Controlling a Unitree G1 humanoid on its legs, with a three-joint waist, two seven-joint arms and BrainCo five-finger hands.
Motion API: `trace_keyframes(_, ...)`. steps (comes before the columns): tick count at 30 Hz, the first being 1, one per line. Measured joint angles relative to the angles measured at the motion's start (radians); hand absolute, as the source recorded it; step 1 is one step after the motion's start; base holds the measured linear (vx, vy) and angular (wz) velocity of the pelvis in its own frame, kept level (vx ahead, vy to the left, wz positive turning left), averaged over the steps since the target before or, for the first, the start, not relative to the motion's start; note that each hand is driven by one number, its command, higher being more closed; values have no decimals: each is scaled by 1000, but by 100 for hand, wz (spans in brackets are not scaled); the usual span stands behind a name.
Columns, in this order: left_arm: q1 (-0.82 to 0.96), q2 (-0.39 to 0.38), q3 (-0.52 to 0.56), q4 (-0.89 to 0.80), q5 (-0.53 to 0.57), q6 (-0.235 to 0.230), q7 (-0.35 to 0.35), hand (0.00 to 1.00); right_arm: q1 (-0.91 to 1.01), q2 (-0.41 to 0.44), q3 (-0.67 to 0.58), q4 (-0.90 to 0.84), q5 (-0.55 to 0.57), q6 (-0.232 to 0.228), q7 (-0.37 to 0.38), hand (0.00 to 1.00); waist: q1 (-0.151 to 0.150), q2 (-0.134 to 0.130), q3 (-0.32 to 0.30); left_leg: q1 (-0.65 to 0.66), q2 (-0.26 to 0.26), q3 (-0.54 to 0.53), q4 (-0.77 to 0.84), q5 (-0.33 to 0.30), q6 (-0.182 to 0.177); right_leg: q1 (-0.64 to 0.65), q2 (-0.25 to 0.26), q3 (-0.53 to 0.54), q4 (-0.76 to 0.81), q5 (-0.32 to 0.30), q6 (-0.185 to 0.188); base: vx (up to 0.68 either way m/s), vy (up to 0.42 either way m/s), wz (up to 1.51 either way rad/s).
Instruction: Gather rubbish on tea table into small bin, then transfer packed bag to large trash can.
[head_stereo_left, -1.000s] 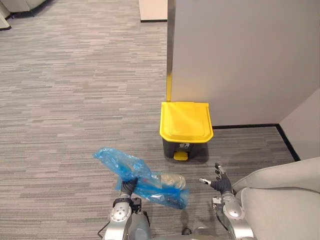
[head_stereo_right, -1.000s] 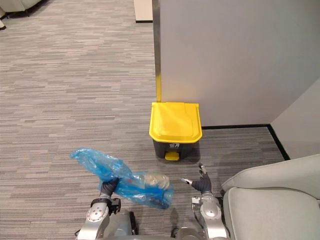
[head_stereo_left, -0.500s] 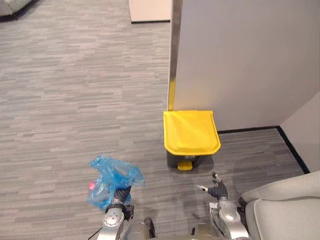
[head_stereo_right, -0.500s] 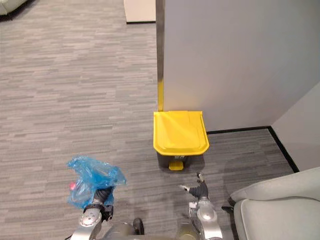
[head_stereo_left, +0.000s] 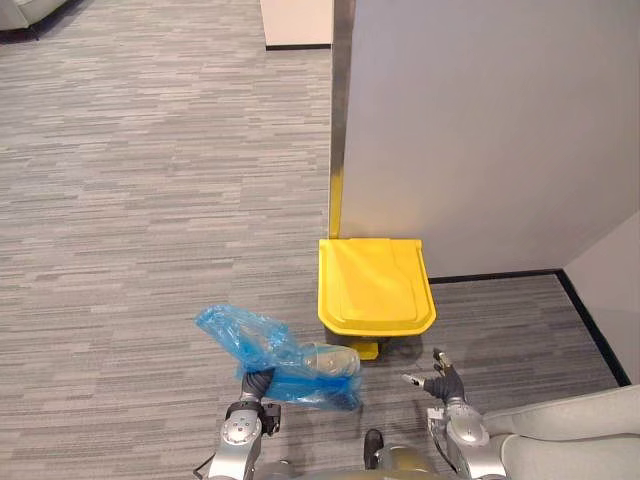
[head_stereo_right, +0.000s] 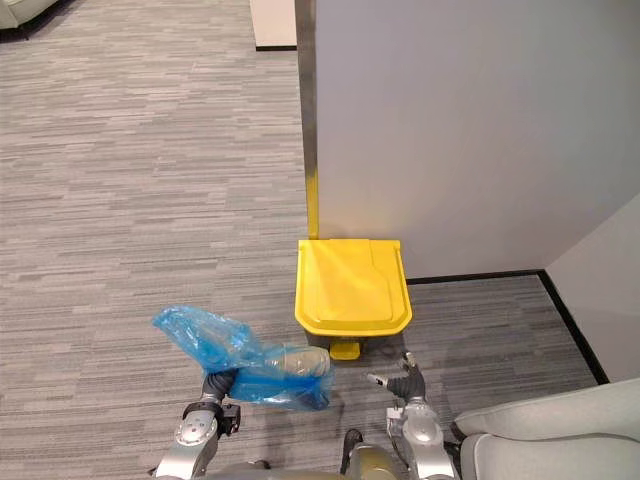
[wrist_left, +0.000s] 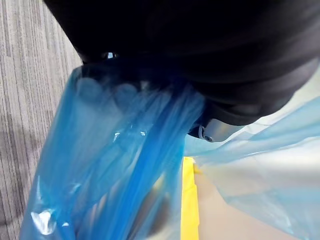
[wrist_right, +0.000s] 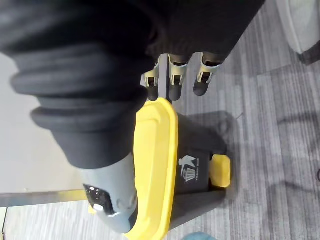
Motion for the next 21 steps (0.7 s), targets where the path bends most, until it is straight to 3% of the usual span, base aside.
trace_keyframes(10,14,45,2,75,-1,10,3,100,-4,-2,-5,27,0,1,1,0,3,4,-8,-25,-37,-4,-13,20,20,73,-14,1,-231,137,18,-33,41,2)
trace_keyframes(18,25,72,3,75,-1,10,3,100,-14,-23,-10,53,0,1,0,0,2,1,-11,-32,-48,-7,-44,46,19,70,-17,8,-275,177,15,-70,-24,-2)
trace_keyframes(21,28,72,8,75,-1,10,3,100,-23,-25,-10,53,0,1,0,0,4,-11,-11,-40,-50,7,-42,38,16,52,-17,31,-275,178,20,-69,-13,-16)
